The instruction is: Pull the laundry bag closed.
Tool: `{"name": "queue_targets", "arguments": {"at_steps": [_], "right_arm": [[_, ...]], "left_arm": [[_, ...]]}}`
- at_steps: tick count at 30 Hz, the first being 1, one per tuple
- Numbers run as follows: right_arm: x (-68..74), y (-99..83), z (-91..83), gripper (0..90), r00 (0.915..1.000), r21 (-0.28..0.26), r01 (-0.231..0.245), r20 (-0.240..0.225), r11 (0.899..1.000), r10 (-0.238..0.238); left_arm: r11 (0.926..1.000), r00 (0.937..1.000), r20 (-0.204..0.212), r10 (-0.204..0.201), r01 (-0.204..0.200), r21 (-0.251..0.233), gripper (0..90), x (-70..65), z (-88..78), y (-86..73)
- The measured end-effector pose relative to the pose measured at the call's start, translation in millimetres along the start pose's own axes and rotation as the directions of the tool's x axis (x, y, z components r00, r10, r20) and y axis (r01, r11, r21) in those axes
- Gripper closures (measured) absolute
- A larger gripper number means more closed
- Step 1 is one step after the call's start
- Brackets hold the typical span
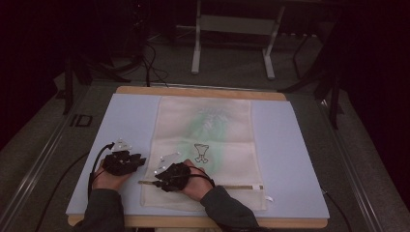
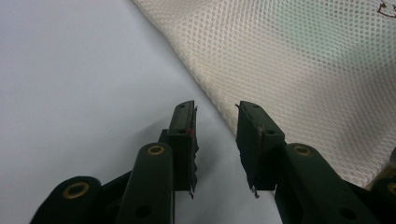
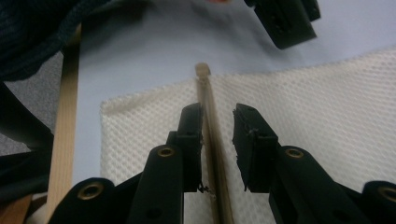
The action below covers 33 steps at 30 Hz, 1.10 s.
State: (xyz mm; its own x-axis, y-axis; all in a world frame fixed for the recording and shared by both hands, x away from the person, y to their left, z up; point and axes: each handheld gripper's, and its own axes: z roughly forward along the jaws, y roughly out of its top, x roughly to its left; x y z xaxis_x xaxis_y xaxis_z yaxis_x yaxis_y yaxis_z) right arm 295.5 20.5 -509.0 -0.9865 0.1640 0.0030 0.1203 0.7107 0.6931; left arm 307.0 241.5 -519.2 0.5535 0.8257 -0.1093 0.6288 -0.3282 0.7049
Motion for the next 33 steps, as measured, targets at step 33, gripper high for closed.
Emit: {"name": "queue_targets", "arguments": {"at_steps": [33], "right_arm": [[9.5,29.7,50.7,77.0,0.9998,0.027,0.015,0.015,1.0,-0.016]], "left_arm": [[0.9996,0.9997,-0.011,-0.02,0.02,-0.017,67.4,3.4,-3.4,-0.4]]}}
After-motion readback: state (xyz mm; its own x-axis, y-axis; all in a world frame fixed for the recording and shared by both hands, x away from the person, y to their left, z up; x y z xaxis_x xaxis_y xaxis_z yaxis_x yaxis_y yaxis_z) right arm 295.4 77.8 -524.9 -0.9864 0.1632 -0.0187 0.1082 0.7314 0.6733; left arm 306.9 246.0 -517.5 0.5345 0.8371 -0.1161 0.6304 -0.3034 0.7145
